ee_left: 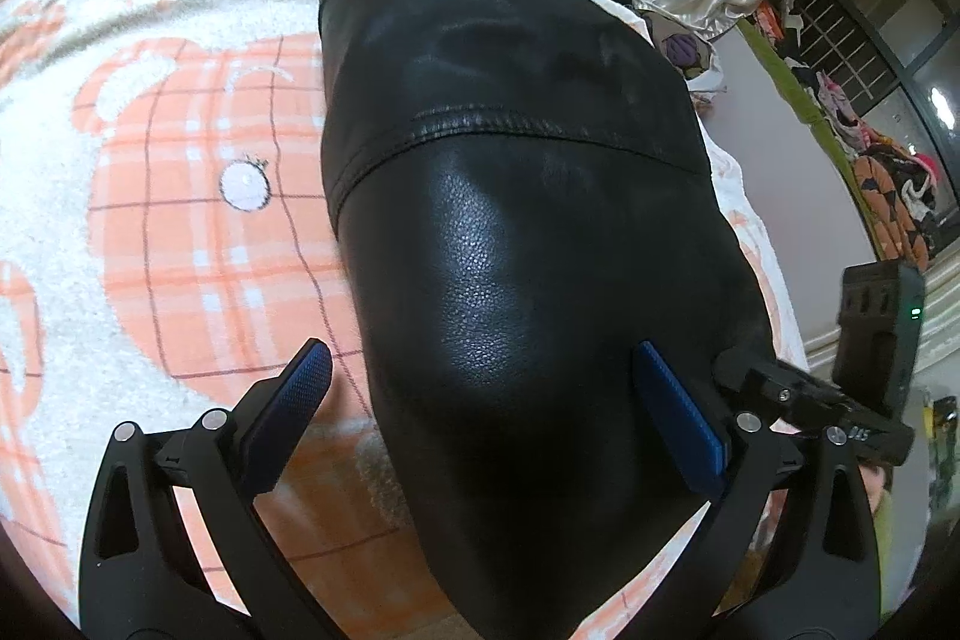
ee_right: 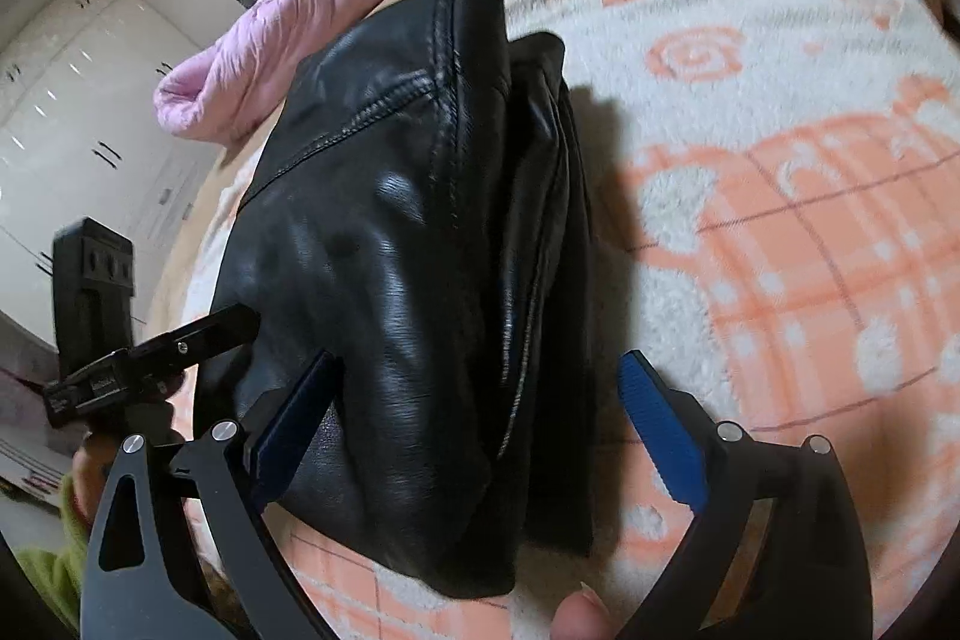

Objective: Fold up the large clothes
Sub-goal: 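Press and square the folded jacket's edges with both grippers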

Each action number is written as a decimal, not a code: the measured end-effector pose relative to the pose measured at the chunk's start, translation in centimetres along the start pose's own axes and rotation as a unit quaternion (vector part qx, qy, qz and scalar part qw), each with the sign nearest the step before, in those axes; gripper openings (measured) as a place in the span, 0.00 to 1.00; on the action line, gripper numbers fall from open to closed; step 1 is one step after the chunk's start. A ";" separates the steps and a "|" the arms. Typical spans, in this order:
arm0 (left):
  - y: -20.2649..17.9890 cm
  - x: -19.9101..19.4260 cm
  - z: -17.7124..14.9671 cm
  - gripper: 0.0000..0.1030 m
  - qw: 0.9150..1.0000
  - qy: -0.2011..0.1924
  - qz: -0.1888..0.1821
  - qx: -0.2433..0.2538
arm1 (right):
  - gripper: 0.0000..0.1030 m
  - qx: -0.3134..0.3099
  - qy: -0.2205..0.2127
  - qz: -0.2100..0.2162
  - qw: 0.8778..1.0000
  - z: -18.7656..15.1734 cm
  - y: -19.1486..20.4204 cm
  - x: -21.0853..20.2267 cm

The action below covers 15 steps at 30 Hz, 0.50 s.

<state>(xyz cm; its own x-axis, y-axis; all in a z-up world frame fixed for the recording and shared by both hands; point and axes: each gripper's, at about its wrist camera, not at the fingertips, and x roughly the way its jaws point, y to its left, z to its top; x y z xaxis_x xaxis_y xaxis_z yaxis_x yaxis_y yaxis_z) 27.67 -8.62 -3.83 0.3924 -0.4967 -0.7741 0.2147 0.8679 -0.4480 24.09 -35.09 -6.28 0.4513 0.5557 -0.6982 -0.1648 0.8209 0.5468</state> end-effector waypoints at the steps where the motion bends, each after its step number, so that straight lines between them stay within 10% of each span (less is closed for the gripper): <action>1: 0.2 0.3 0.0 0.91 1.000 0.001 -0.004 -0.003 | 0.87 0.008 0.004 0.014 1.000 0.0 -0.4 0.3; 15: 2.8 -1.2 1.6 0.76 0.999 -0.022 -0.020 -0.012 | 0.49 -0.030 -0.012 0.102 0.994 1.2 2.7 2.0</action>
<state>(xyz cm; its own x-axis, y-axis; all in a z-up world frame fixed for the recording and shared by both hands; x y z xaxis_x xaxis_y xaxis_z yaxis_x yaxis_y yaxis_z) 29.25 -5.63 -3.47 0.4229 -0.5294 -0.7354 0.2098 0.8467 -0.4889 25.58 -31.93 -5.62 0.4238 0.7092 -0.5634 -0.3069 0.6976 0.6474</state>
